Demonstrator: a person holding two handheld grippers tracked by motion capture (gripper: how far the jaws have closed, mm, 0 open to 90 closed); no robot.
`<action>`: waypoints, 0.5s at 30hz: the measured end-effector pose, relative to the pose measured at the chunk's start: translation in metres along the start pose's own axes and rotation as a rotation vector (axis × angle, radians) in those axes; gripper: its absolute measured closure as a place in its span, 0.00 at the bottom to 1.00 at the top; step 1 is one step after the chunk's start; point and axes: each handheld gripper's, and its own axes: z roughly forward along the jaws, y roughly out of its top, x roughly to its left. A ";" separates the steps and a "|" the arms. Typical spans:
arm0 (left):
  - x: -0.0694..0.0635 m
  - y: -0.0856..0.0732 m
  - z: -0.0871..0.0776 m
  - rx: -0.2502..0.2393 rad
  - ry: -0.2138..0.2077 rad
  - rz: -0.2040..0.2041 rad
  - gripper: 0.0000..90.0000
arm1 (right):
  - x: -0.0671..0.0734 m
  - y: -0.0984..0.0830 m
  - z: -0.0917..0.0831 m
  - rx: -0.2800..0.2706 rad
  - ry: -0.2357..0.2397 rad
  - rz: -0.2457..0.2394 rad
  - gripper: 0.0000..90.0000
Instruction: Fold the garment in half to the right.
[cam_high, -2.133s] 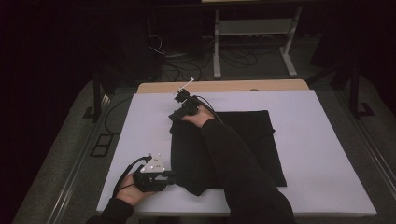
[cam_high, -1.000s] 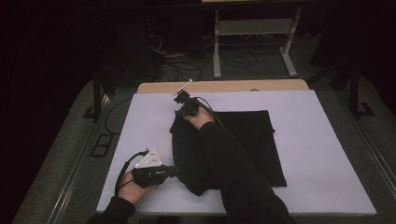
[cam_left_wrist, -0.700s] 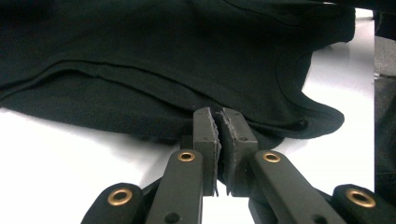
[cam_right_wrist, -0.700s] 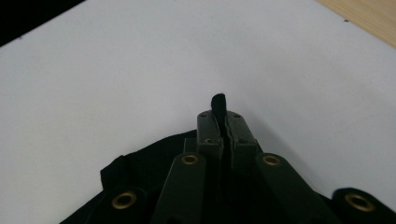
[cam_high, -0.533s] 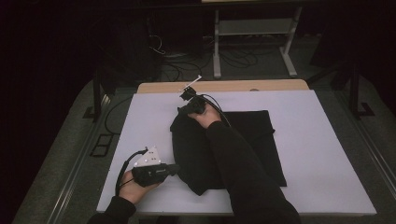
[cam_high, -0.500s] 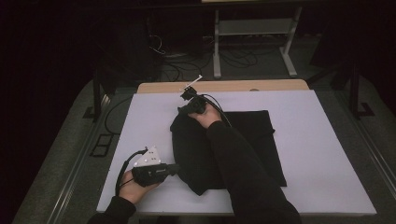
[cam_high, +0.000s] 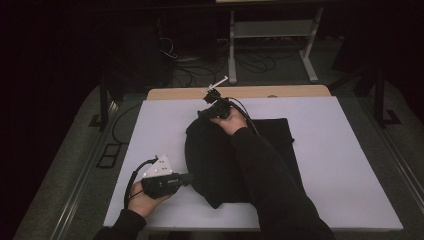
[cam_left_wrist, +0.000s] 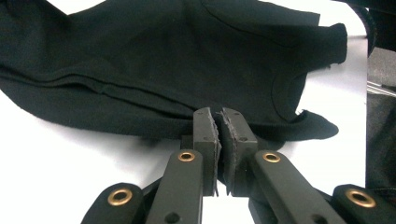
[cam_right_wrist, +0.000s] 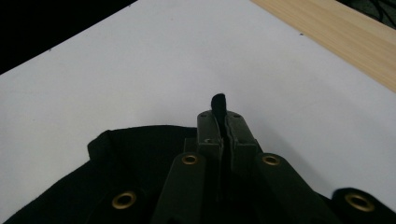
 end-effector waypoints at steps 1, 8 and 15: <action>0.000 0.001 0.001 0.000 -0.003 0.000 0.93 | -0.001 0.000 -0.003 -0.003 -0.001 0.003 0.94; -0.002 0.008 0.005 -0.002 -0.010 0.013 0.93 | -0.009 -0.003 -0.016 -0.018 -0.014 0.014 0.94; -0.004 0.018 0.011 -0.015 -0.023 0.025 0.93 | -0.014 -0.003 -0.027 -0.037 -0.026 0.013 0.94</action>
